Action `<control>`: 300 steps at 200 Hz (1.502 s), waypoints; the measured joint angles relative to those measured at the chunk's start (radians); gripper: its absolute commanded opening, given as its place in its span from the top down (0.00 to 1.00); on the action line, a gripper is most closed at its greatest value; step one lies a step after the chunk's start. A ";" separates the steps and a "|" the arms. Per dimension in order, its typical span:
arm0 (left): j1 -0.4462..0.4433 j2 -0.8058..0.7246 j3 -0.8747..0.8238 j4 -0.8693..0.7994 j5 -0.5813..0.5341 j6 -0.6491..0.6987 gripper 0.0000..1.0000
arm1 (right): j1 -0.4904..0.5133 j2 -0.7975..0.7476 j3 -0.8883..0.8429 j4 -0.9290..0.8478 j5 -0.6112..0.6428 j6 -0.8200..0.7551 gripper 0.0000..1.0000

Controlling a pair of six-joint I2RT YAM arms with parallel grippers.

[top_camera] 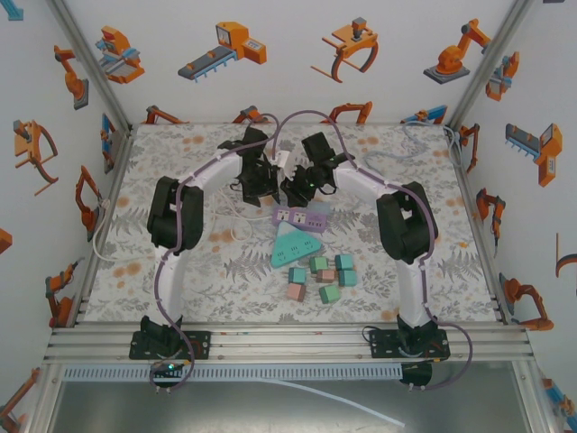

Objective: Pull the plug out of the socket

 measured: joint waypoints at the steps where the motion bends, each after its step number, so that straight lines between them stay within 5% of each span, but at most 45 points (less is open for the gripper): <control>1: 0.000 0.000 0.001 -0.001 0.000 0.000 0.41 | 0.000 0.000 0.000 -0.001 0.000 0.000 0.90; 100: -0.003 0.005 0.011 -0.016 -0.009 0.002 0.40 | 0.042 -0.003 0.033 -0.086 0.097 -0.118 0.92; 248: -0.006 0.005 0.012 -0.018 -0.013 0.012 0.37 | 0.019 -0.061 0.139 -0.102 0.011 -0.021 0.97; 300: -0.005 -0.007 -0.012 0.005 -0.011 0.026 0.38 | 0.016 -0.236 -0.047 -0.002 0.009 0.097 0.97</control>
